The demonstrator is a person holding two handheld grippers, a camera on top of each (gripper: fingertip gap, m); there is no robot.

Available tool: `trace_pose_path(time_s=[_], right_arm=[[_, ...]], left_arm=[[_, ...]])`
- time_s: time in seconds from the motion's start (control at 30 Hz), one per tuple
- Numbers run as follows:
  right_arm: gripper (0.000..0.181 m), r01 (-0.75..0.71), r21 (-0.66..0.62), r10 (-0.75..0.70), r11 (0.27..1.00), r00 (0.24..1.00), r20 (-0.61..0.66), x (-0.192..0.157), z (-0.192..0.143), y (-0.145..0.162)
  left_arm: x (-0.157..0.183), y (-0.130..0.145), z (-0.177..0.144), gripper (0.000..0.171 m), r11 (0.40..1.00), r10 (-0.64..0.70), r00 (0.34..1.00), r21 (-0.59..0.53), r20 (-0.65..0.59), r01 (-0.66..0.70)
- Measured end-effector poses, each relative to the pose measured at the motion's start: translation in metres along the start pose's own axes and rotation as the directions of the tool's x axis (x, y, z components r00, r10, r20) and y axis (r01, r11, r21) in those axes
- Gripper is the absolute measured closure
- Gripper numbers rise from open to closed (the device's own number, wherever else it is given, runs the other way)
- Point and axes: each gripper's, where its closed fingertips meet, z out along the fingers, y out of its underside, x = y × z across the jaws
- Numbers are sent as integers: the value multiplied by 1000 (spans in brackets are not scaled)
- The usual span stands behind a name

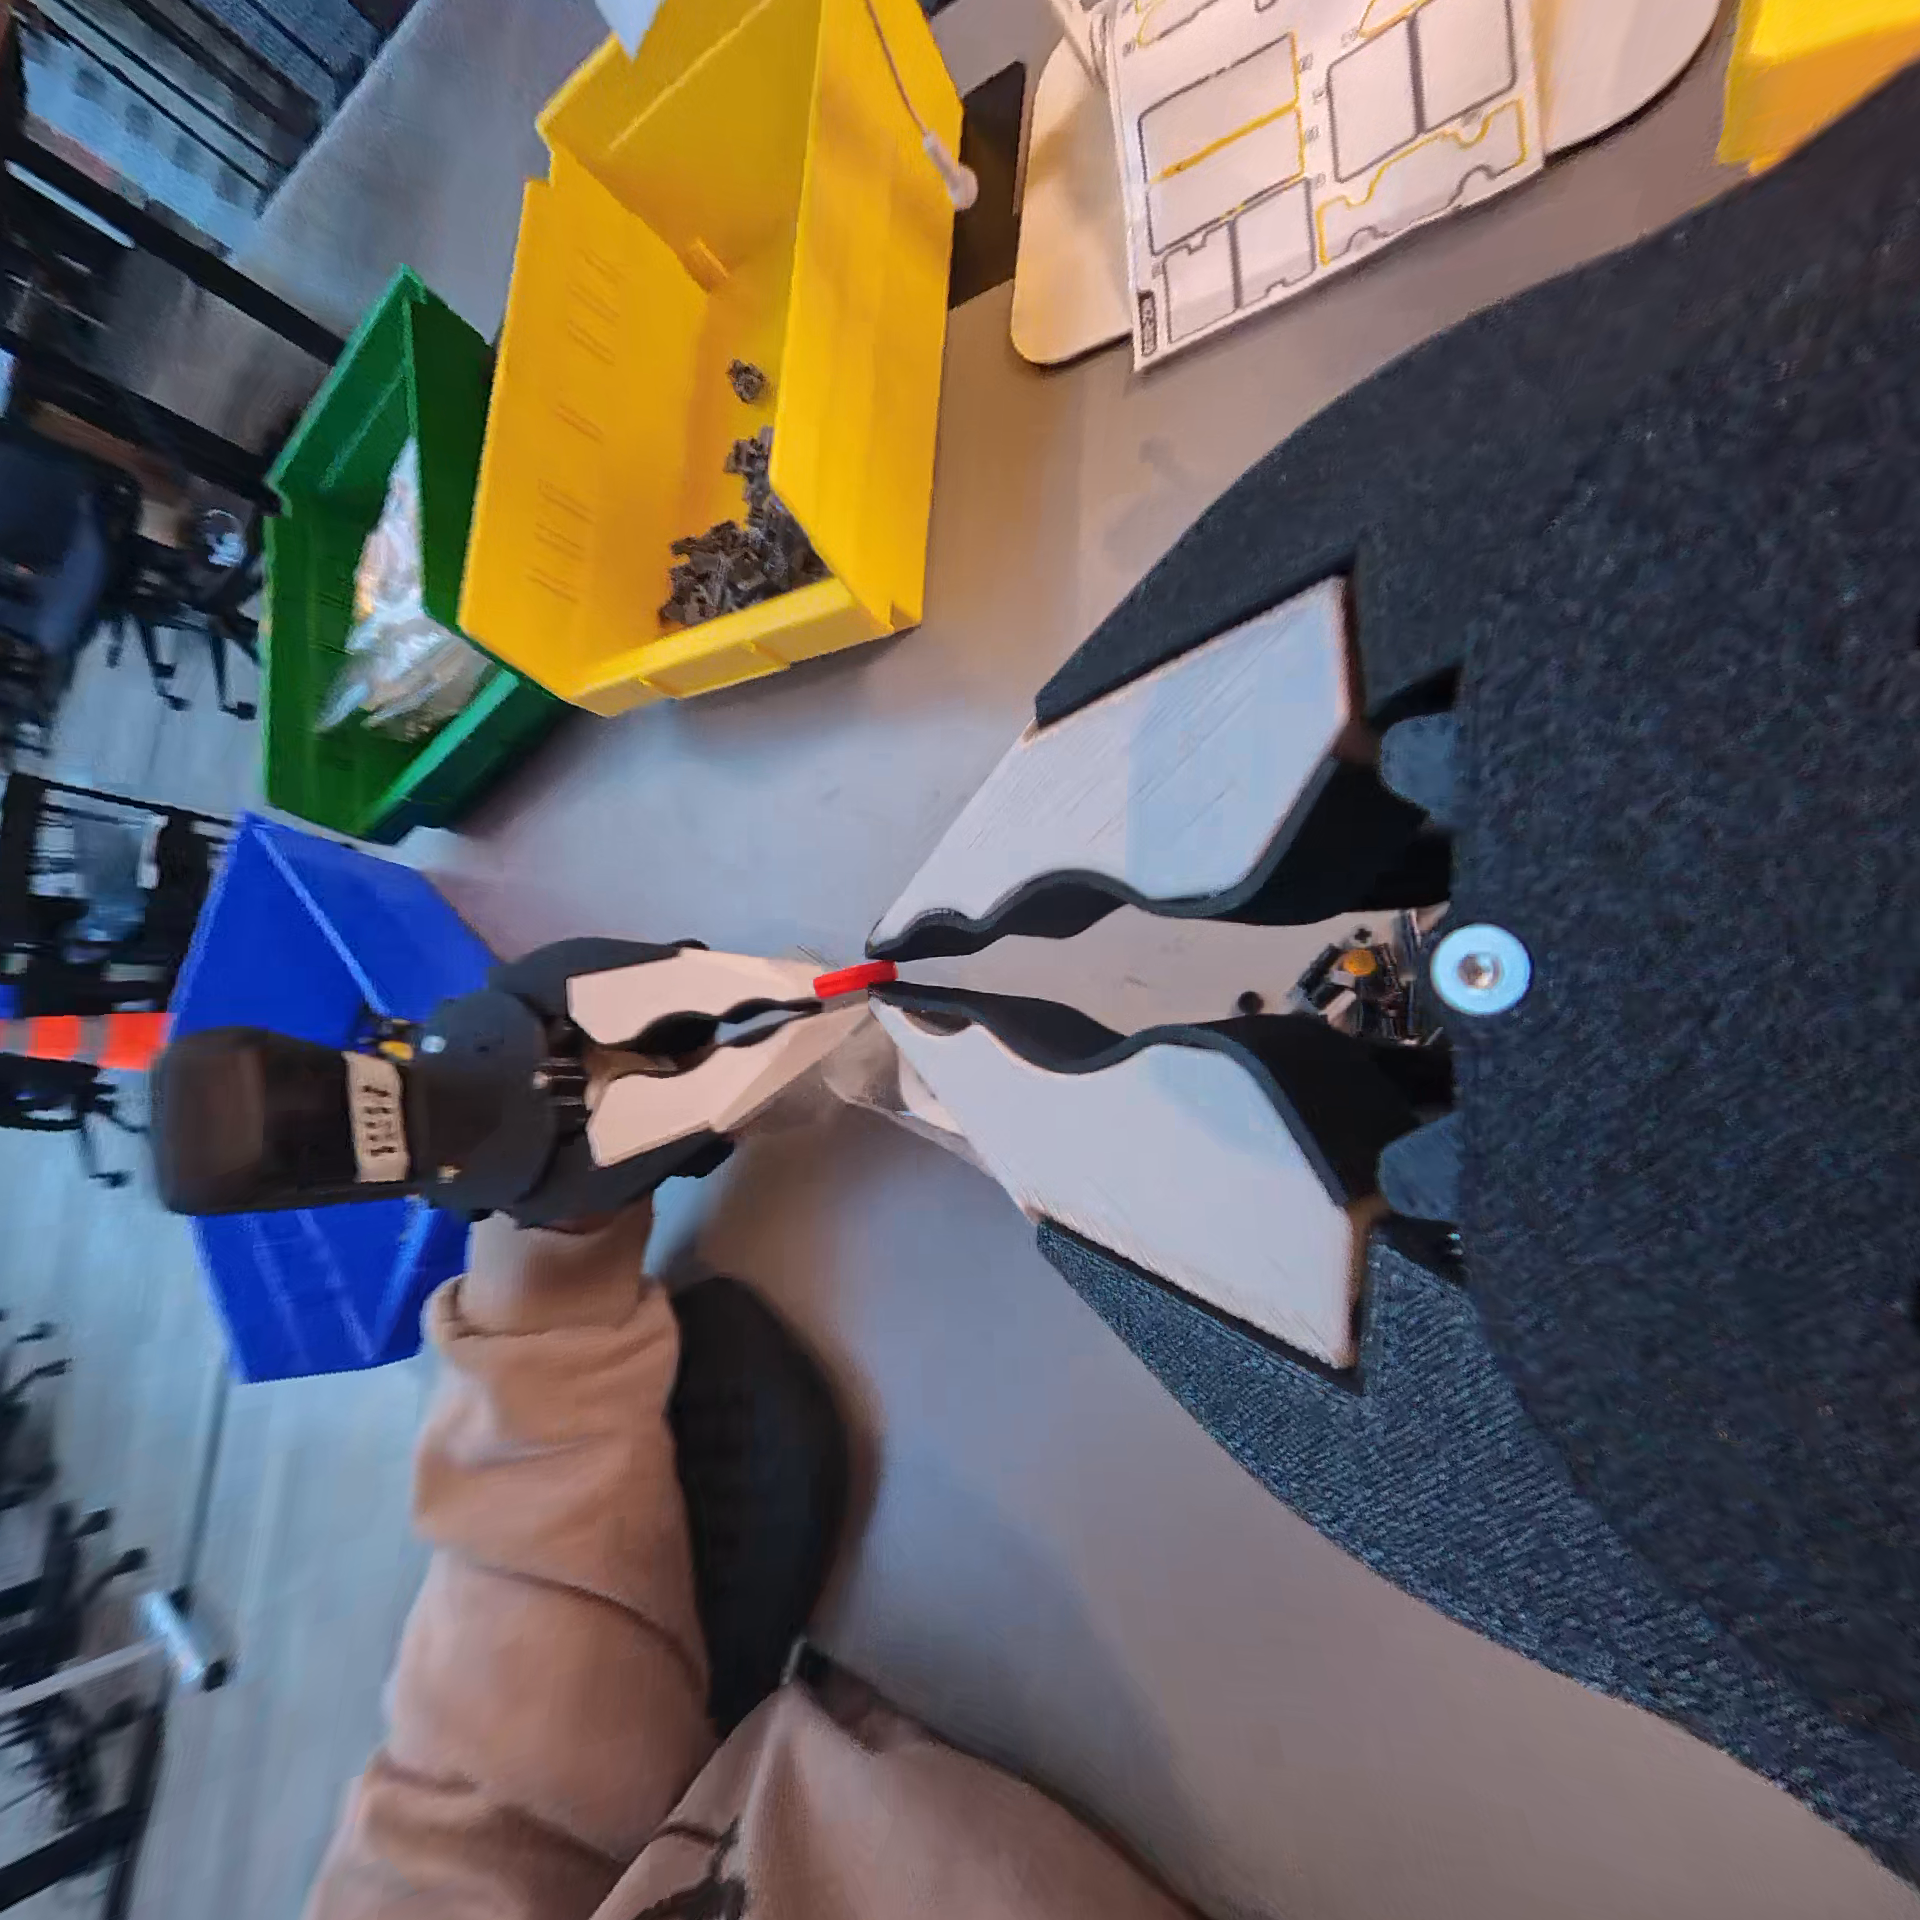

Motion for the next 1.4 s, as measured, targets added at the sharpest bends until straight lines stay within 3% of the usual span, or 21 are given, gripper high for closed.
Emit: trace_pose_path(time_s=[0.1, 0.17, 0.23, 0.33, 0.4, 0.57, 1.27, 1.33, 1.4], right_arm=[[166, -28, -10, 27, 1000, 999, -39, 4, 21, 10], [163, -95, 113, 99, 989, 995, -27, 11, 10, -7], [164, -146, 145, 143, 979, 989, 31, 13, -9, -12], [164, -86, -127, 91, 988, 995, 33, 11, -15, 45], [163, -10, -330, 32, 944, 998, 62, 2, -6, 92], [160, 1, -493, 61, 870, 992, 111, -14, 20, 137], [173, -30, -492, 93, 870, 990, 103, -25, 31, 144], [173, -58, -434, 109, 899, 990, 92, -18, 25, 131], [172, -98, -289, 108, 952, 994, 20, 2, 12, 97]], left_arm=[[-1, -2, -1, 171, 1000, -4, 1000, 13, 6, 4], [-3, -3, -3, 171, 999, -16, 1000, 28, 8, 15], [-4, -3, -5, 171, 999, -14, 1000, 32, 15, 14], [-7, 0, -6, 171, 1000, -12, 999, 18, 30, 11], [-9, 1, -7, 171, 1000, -9, 999, 12, 46, 9], [-16, -1, -9, 171, 1000, -9, 995, 27, 102, 7], [-21, -1, -10, 171, 999, -17, 991, 32, 132, 13], [-20, -1, -10, 171, 999, -17, 991, 31, 131, 13], [-19, -1, -10, 171, 1000, -15, 992, 26, 126, 11]])
